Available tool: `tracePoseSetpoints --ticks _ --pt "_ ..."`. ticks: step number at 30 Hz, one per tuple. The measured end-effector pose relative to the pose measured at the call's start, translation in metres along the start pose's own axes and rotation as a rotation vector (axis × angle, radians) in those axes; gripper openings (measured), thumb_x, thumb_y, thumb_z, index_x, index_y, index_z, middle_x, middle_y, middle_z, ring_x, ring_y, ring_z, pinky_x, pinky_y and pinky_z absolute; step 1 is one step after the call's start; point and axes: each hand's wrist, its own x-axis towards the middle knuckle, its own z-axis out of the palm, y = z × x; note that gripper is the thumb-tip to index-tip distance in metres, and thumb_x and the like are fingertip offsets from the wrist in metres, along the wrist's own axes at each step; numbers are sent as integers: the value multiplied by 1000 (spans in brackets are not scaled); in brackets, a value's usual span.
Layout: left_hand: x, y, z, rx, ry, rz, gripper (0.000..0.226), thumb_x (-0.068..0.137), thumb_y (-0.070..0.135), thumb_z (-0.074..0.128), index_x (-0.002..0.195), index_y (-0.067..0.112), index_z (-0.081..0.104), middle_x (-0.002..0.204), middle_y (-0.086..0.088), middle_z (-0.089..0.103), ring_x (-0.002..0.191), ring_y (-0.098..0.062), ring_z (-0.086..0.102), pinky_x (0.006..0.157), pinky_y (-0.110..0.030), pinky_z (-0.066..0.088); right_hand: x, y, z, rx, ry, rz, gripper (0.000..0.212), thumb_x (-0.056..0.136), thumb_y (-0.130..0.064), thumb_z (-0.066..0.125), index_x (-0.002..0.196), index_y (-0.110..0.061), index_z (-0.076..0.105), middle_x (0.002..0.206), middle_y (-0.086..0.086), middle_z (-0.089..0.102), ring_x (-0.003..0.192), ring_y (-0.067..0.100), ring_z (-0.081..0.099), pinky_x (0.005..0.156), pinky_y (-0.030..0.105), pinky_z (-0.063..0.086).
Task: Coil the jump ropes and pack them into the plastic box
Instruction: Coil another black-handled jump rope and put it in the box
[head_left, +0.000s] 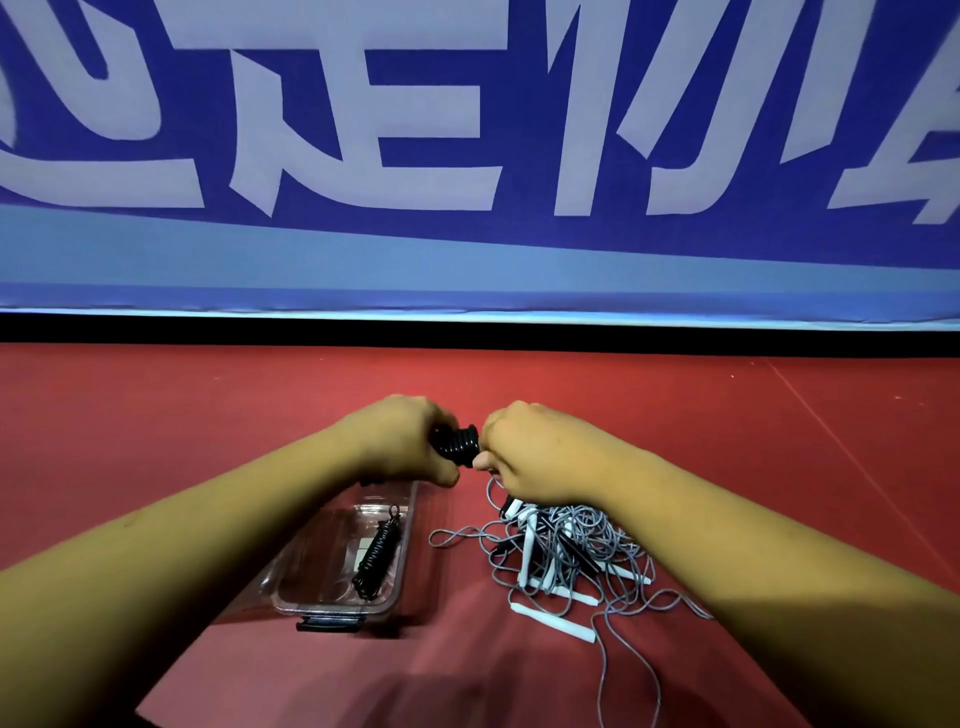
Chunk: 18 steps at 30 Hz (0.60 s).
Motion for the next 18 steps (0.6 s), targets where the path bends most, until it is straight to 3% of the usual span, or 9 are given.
tracePoseSetpoints --ticks 2,4,7,9,11,13,18 --pt "0 1 6 493 260 124 22 83 34 60 105 29 57 94 3 65 86 -27 67 61 -28 39 1 2 -5 312 -57 86 31 101 -22 46 77 -9 61 75 15 70 65 23 67 58 26 50" --pt "0 4 5 591 393 247 22 88 36 54 109 31 52 102 3 65 91 -28 67 62 -31 40 -2 3 -12 650 -67 122 35 103 -18 42 71 -9 55 69 19 68 49 18 61 48 20 45" --pt "0 2 -1 536 305 375 31 89 47 53 117 34 50 105 2 68 95 -30 66 67 -33 45 -12 13 -22 996 -165 102 35 104 -17 41 72 -7 48 81 23 68 41 16 58 41 25 46" --pt "-2 4 -7 481 138 363 44 84 57 59 122 35 56 101 0 71 94 -28 66 69 -30 42 -17 20 -28 882 -232 105 34 102 -25 47 73 -9 51 73 15 70 40 16 56 40 23 42" --pt "-4 9 -11 363 20 401 37 82 53 68 110 29 65 86 -1 72 74 -19 62 64 -24 40 -17 23 -34 680 -186 95 35 97 -36 55 71 -12 58 54 4 61 38 14 47 41 19 36" --pt "-6 9 -16 115 -68 431 25 81 45 75 91 23 67 66 0 64 51 -6 51 55 -18 38 -18 25 -37 645 -77 81 37 92 -41 60 65 -16 61 48 -1 50 41 13 37 43 20 30" --pt "-18 17 -16 -724 -133 323 18 88 26 71 90 12 59 56 -9 51 43 -19 45 40 -22 38 -18 28 -32 1242 74 114 39 88 -44 55 66 -13 46 46 0 33 43 12 20 44 21 19"
